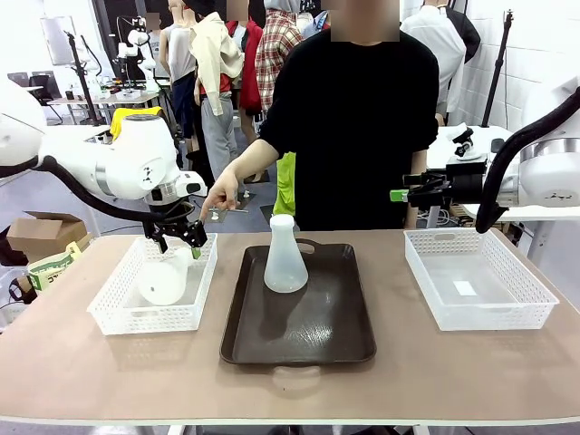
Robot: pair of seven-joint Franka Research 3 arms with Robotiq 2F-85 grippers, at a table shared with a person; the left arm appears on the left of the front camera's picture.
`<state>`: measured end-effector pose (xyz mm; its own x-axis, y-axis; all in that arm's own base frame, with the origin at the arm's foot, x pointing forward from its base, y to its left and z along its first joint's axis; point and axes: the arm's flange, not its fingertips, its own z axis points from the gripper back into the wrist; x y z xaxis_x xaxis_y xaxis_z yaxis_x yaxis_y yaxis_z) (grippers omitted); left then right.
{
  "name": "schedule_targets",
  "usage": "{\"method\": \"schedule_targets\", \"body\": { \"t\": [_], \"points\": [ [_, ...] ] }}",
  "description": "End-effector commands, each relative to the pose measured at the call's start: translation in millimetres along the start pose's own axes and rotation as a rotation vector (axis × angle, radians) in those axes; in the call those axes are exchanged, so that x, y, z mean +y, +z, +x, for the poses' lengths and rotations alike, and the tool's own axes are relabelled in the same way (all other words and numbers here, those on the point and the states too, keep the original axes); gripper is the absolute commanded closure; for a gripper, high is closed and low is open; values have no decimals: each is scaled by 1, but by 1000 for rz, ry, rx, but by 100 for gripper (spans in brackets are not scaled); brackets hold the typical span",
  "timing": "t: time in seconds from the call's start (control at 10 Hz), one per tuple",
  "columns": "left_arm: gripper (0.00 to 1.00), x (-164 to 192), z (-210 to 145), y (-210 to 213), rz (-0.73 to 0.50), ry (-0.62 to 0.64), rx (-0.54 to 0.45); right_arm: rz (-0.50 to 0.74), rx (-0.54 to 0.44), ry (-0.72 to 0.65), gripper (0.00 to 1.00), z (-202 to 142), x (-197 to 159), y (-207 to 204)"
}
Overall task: Prepare the laboratory tools.
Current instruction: Pick up the Big flask that the person points to.
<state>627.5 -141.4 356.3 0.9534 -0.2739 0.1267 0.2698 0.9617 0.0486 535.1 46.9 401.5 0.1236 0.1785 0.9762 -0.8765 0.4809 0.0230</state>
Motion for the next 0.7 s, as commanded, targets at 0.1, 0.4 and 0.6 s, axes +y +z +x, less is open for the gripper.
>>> {"method": "schedule_targets", "body": {
  "t": [0.1,0.4,0.6],
  "points": [
    [0,5,23,-5,20,59,36,3,18,0,0,1,0,0],
    [0,10,25,-14,-18,72,71,3,18,0,0,1,0,0],
    [0,11,26,-20,-36,69,80,3,18,0,0,1,0,0]
  ]
}}
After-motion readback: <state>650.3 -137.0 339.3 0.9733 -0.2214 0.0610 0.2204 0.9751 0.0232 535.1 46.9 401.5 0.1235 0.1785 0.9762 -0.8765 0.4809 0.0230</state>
